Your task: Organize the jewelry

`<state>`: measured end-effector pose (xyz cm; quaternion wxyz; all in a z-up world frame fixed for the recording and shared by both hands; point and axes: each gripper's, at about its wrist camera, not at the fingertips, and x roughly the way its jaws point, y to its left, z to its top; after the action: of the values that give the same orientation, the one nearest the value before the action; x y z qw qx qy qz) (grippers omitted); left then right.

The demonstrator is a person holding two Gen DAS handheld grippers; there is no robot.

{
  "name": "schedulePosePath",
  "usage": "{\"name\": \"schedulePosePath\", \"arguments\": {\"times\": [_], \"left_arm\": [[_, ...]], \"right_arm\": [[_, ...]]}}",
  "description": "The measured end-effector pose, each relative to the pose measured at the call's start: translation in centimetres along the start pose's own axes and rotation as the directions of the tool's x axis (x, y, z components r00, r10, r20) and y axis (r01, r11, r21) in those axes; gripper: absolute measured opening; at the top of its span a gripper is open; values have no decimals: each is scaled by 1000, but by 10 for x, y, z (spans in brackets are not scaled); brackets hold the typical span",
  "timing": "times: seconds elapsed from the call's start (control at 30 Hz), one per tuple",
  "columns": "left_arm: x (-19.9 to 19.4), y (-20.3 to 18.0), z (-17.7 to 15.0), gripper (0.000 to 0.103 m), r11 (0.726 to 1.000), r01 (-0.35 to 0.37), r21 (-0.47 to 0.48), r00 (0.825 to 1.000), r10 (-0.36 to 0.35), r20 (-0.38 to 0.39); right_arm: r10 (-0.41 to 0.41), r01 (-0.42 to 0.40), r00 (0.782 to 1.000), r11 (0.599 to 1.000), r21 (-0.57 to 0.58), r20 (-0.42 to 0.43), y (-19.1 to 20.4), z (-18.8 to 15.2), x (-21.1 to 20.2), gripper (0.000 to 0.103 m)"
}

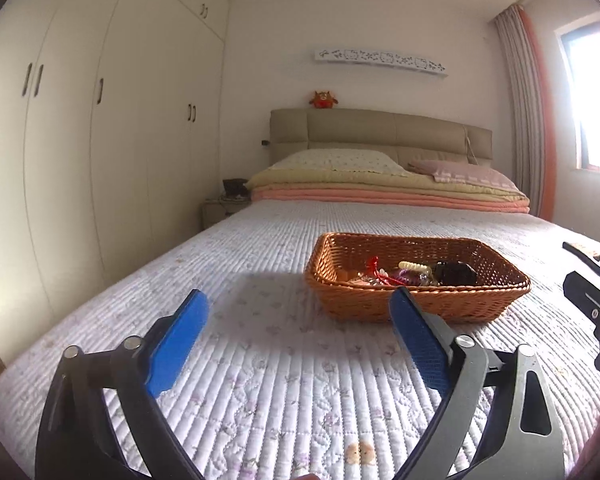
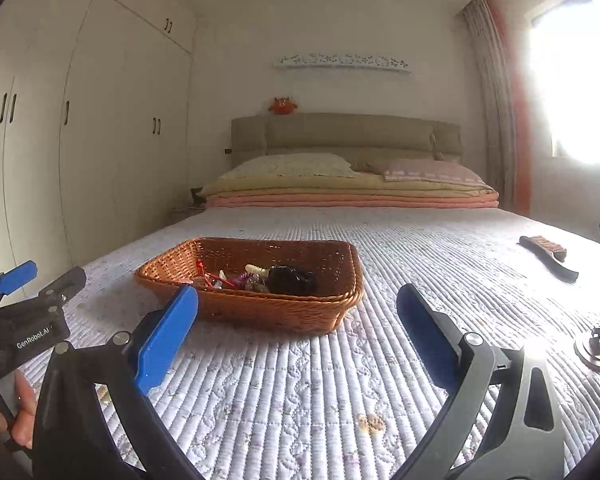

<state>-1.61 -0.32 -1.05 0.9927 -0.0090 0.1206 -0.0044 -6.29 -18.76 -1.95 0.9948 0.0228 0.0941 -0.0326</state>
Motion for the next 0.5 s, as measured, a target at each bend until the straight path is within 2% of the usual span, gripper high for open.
{"name": "schedulePosePath", "arguments": {"times": [0.27, 0.5], "left_arm": [[6, -1, -5, 92, 1000, -6, 6, 999, 6, -37], [7, 0, -5, 91, 1000, -7, -1, 999, 7, -44]], "right_arm": [[-6, 7, 998, 1000, 13, -60, -5, -6, 11, 95], [-12, 13, 997, 1000, 20, -70, -7, -7, 13, 95]]}}
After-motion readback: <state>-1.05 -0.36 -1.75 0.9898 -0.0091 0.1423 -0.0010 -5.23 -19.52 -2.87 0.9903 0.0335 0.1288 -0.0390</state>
